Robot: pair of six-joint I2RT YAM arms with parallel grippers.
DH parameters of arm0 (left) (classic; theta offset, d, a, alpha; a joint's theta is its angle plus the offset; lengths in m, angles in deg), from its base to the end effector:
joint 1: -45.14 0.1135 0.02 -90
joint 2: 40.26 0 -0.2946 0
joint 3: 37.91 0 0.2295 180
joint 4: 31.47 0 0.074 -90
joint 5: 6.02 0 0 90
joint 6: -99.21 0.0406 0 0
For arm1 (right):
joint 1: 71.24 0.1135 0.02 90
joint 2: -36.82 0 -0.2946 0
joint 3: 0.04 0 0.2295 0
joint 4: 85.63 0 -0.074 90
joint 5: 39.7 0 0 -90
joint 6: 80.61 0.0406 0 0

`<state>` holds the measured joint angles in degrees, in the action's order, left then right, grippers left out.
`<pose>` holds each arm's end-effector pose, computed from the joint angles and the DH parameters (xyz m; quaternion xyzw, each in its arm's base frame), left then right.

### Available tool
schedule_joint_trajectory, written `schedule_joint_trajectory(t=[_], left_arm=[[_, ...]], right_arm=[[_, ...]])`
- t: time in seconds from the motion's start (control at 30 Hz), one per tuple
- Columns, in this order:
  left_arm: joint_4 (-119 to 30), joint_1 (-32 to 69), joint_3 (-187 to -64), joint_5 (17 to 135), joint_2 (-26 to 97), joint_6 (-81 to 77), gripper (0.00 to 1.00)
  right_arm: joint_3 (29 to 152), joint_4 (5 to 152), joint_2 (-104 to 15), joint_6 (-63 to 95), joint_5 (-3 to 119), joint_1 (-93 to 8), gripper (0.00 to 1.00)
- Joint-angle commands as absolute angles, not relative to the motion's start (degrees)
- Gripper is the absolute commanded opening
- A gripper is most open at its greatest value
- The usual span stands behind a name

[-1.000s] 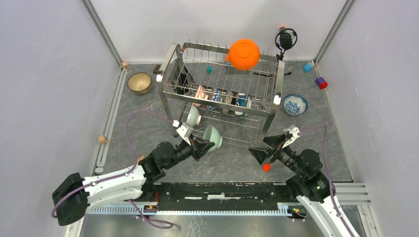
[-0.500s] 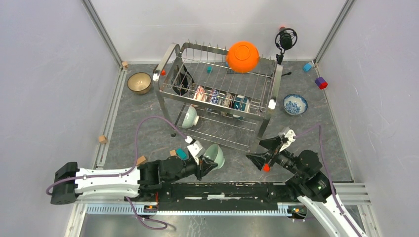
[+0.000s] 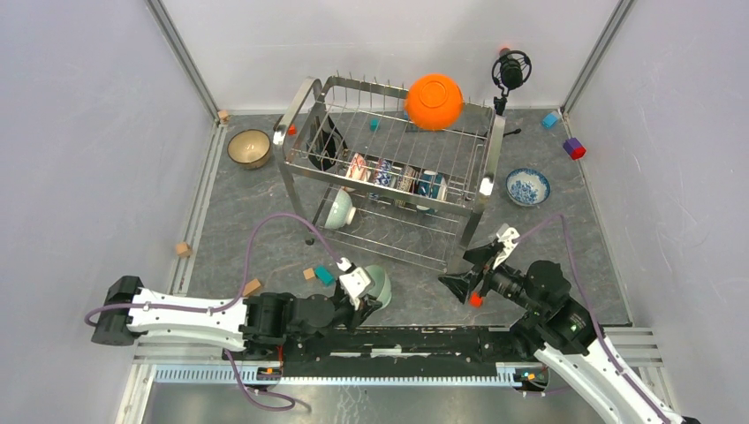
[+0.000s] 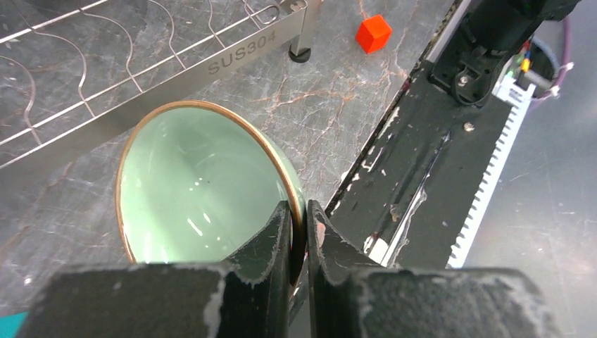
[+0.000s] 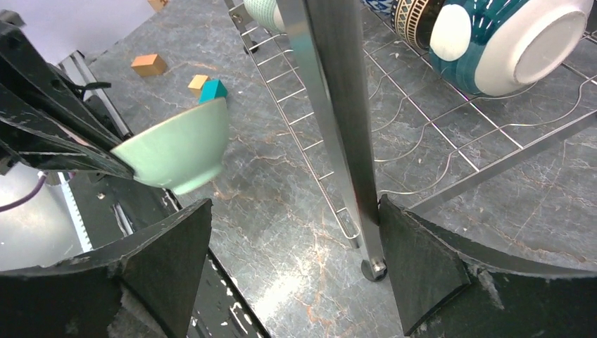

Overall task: Unload the bowls from the dish rack
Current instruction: Adjust the dish rack at the center of the board.

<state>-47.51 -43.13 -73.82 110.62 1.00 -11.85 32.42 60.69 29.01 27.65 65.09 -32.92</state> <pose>0.0221 -0.1291 0.2462 0.3367 0.7414 -0.3373 0.4724 0.0317 0.0382 0.2315 -0.2137 0.7282 0.3913 0.5206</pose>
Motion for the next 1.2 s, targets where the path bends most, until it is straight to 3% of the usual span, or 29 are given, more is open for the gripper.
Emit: schedule_joint_trajectory(t=[0.0, 0.3, 0.7, 1.17], left_arm=[[-51.2, -46.8, -80.9, 118.5, 2.1, -6.4, 0.02], [-59.0, -56.6, -88.2, 129.3, 10.7, 3.0, 0.02], [-57.6, -58.6, -87.3, 131.4, 13.2, 5.0, 0.02], [-52.8, -58.8, -83.5, 131.5, 12.7, 4.1, 0.02]], right_arm=[[35.6, 56.9, 27.0, 27.3, 68.9, -30.2, 0.91], [39.4, 53.0, 21.1, 27.0, 68.8, -29.9, 0.85], [39.2, 53.6, 17.6, 26.8, 59.4, -29.9, 0.82], [33.7, 65.6, 15.5, 31.4, 45.9, -29.9, 0.44]])
